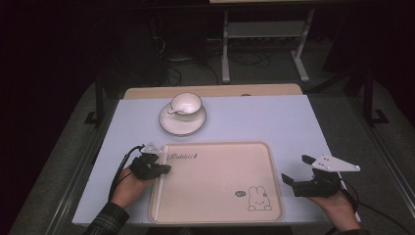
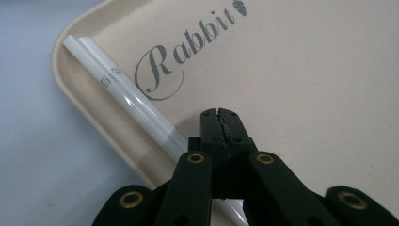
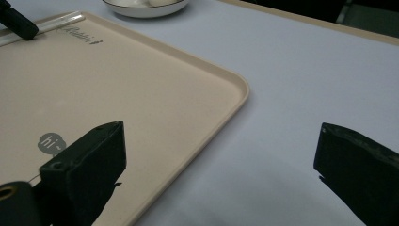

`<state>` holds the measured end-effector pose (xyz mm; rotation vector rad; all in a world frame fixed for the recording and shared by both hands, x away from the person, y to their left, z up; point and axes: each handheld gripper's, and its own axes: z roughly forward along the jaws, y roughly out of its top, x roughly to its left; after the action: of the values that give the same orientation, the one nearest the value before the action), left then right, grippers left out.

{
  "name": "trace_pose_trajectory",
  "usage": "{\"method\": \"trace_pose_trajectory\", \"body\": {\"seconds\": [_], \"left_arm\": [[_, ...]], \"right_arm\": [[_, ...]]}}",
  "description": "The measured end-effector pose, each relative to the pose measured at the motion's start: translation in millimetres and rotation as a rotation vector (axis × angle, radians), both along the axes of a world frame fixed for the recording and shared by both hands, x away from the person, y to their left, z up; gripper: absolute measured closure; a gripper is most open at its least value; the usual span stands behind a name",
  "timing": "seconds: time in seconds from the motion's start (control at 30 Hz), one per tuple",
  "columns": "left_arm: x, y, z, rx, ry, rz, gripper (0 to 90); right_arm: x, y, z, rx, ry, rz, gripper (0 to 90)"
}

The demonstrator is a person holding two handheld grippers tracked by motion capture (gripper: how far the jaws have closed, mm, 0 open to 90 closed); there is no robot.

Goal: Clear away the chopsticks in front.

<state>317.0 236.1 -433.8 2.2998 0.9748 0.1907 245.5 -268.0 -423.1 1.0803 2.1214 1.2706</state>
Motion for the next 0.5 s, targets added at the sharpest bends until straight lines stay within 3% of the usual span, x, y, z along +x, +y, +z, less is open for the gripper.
{"method": "trace_pose_trajectory", "body": {"seconds": [0.23,0.37,0.5], "left_arm": [[-1.2,-1.5,5.0,0.006,-0.031,-0.015,80.7],[-5.8,3.4,18.1,-0.050,-0.082,-0.011,67.6],[-14.6,12.1,25.9,-0.078,-0.127,0.000,52.2]], "right_arm": [[-0.2,0.6,0.1,0.001,0.000,0.002,1.9],[-0.1,0.8,-0.1,0.002,0.001,0.004,1.9],[-0.4,0.7,0.1,0.006,0.001,0.004,1.9]]}}
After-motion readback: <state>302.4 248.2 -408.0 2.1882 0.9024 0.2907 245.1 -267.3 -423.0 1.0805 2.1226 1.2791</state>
